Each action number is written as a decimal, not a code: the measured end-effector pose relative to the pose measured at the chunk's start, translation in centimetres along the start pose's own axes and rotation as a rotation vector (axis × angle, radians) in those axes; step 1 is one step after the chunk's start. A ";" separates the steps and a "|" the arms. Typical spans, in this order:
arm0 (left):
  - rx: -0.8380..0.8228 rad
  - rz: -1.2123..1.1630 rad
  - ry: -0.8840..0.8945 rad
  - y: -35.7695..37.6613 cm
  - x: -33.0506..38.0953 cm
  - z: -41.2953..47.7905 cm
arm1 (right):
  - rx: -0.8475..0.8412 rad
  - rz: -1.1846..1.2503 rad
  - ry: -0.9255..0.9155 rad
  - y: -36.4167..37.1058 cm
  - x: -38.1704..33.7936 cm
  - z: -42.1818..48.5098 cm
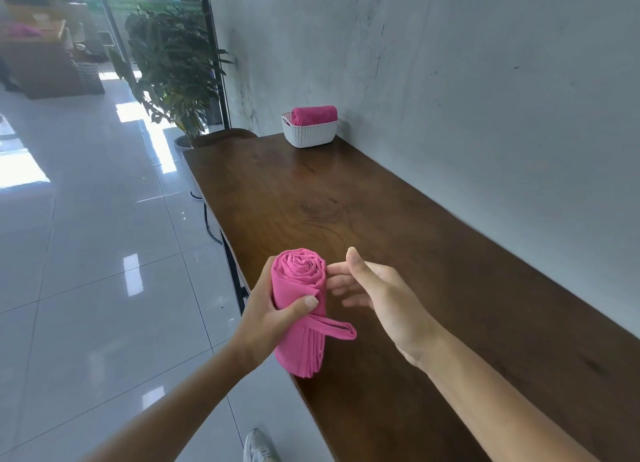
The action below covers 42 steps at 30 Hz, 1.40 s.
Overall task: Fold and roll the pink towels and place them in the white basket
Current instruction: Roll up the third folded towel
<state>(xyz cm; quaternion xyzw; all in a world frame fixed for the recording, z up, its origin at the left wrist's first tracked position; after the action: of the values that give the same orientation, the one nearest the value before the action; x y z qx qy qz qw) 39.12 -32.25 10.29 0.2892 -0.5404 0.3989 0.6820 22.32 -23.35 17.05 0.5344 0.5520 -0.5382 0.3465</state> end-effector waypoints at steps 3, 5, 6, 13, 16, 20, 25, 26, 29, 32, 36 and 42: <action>0.097 -0.058 -0.039 -0.8 0.6 -0.5 | -0.031 0.010 -0.043 1.0 -0.1 -0.4; 0.141 -0.072 -0.078 -1.4 0.8 -0.8 | -0.043 0.003 -0.038 1.6 0.2 -0.5; 0.155 -0.069 -0.089 -1.7 0.9 -1.0 | -0.055 -0.002 -0.012 1.9 0.5 -0.6; 0.270 0.007 -0.052 -3.6 1.8 -2.4 | -0.182 -0.006 0.144 4.7 2.5 -1.5; 0.298 0.040 -0.047 -3.8 1.7 -3.0 | -0.167 0.121 0.198 5.7 2.9 -1.7; 0.328 0.062 -0.044 -3.9 1.3 -3.7 | -0.154 0.393 0.266 6.3 2.9 -1.8; 0.384 0.056 -0.047 -3.7 1.1 -4.2 | -0.192 0.801 0.385 7.2 2.5 -2.3; 0.393 0.051 -0.053 -3.7 1.2 -4.2 | -0.178 0.890 0.399 7.4 2.4 -2.3; 0.412 0.012 -0.087 -3.5 1.0 -4.4 | -0.105 1.095 0.384 7.4 2.0 -2.5; 0.464 -0.056 -0.134 -3.1 1.0 -4.7 | -0.067 1.151 0.342 7.0 1.3 -2.6; 0.498 -0.102 -0.172 -2.7 0.7 -4.8 | 0.023 1.228 0.328 6.2 0.8 -2.6; 0.488 -0.132 -0.176 -2.4 0.8 -4.9 | 0.024 1.356 0.281 7.1 1.3 -1.8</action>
<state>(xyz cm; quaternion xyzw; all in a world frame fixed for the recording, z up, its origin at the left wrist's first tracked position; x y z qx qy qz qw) 43.78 -29.22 9.94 0.5135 -0.4654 0.4453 0.5669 29.28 -22.44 14.56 0.8300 0.1298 -0.1346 0.5254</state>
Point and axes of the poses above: each hand's wrist, its own z-axis towards the middle knuckle, its own y-axis out of the palm, x = y × z, the point moved 1 cm from there along z, towards the middle knuckle, and after that the axes turned 6 degrees about y, right-handed, at the moved point
